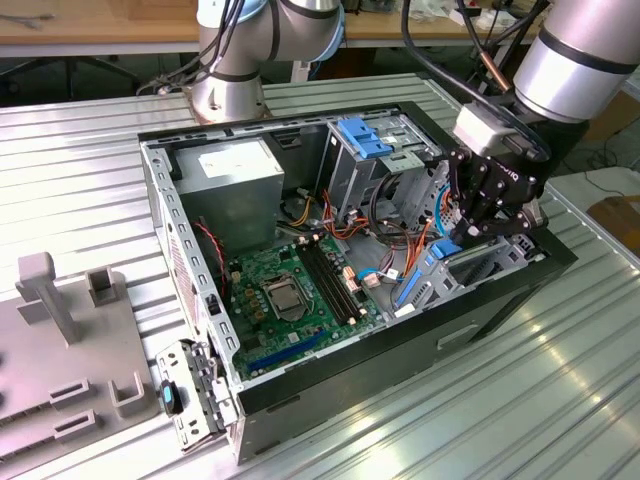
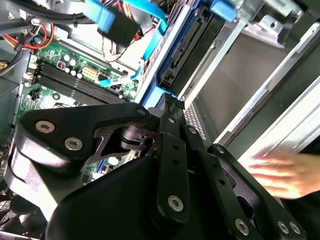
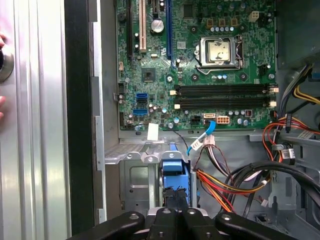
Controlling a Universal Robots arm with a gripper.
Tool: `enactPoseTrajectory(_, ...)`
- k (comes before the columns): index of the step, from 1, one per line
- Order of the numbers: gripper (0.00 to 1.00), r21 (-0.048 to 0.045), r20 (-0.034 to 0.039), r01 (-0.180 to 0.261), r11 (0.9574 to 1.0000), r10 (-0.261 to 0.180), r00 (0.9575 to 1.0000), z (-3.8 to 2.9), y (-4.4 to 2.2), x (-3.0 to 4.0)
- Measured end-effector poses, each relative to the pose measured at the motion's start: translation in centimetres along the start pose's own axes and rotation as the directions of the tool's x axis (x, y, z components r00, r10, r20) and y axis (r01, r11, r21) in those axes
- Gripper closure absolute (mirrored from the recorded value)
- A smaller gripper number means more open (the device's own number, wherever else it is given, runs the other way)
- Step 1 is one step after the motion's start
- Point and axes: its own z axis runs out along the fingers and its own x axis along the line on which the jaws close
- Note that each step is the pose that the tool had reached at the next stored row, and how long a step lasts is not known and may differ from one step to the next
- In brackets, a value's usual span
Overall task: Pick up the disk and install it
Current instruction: 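Insert the first disk wire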
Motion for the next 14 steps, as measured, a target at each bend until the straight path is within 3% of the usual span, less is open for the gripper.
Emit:
enactPoseTrajectory(9, 0.89, 0.0000, -0.0001, 0.000, 1.0000, 0.000, 1.0000, 0.04, -3.50, -0.10)
enactPoseTrajectory(14, 0.89, 0.0000, 0.0001, 0.000, 1.0000, 0.000, 1.0000, -1.10, -4.15, -0.11)
